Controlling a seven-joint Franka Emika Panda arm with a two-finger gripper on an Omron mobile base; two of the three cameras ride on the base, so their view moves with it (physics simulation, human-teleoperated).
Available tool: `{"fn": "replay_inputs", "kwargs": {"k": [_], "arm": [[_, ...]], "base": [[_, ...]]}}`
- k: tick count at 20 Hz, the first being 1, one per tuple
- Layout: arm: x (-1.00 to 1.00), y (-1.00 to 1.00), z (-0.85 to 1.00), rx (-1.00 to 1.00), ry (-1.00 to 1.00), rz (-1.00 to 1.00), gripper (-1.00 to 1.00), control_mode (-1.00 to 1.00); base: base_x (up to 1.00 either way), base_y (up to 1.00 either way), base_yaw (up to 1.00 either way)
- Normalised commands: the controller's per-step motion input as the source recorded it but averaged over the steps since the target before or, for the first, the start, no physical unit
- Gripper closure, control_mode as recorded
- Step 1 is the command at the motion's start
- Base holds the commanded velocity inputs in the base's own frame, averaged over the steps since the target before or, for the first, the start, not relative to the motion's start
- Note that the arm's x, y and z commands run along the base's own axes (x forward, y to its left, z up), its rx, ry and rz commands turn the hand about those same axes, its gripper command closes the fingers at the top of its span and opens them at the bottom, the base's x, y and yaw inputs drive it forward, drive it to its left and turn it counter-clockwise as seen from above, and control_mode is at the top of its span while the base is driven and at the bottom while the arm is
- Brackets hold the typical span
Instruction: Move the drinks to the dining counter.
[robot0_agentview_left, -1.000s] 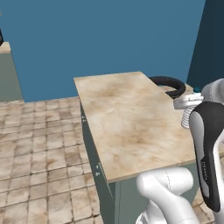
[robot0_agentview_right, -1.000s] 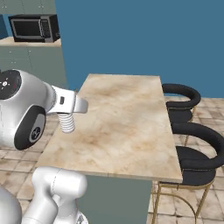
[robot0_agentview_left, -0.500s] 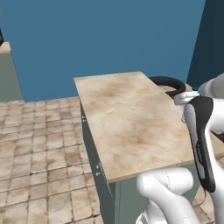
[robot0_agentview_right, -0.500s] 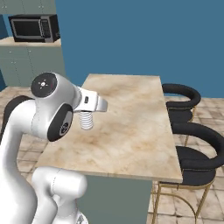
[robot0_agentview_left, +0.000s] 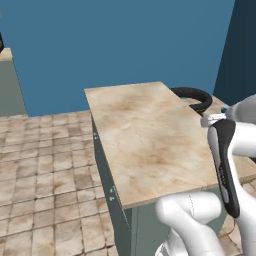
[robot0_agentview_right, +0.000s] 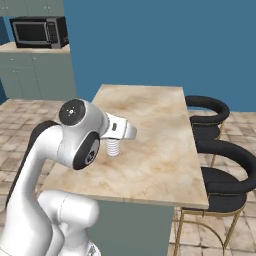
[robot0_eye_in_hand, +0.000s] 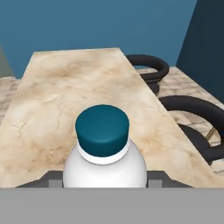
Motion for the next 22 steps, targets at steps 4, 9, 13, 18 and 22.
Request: {"fn": "replay_inputs", "kwargs": {"k": [4, 9, 13, 18, 22], "arm": [[0.26, -0.27, -0.39, 0.0, 0.0, -0.07, 1.0, -1.0], [0.27, -0.17, -0.34, 0.0, 0.0, -0.07, 1.0, -1.0], [0.21, -0.11, -0.25, 0.0, 0.0, -0.06, 1.0, -1.0], [0.2, -0.14, -0.24, 0.0, 0.01, -0.06, 1.0, -1.0], [0.19, -0.11, -0.27, 0.0, 0.04, -0.05, 1.0, -1.0]], "base": [[0.0, 0.0, 0.0], [0.0, 0.0, 0.0], [0.0, 0.0, 0.0], [0.0, 0.0, 0.0], [0.0, 0.0, 0.0]]}}
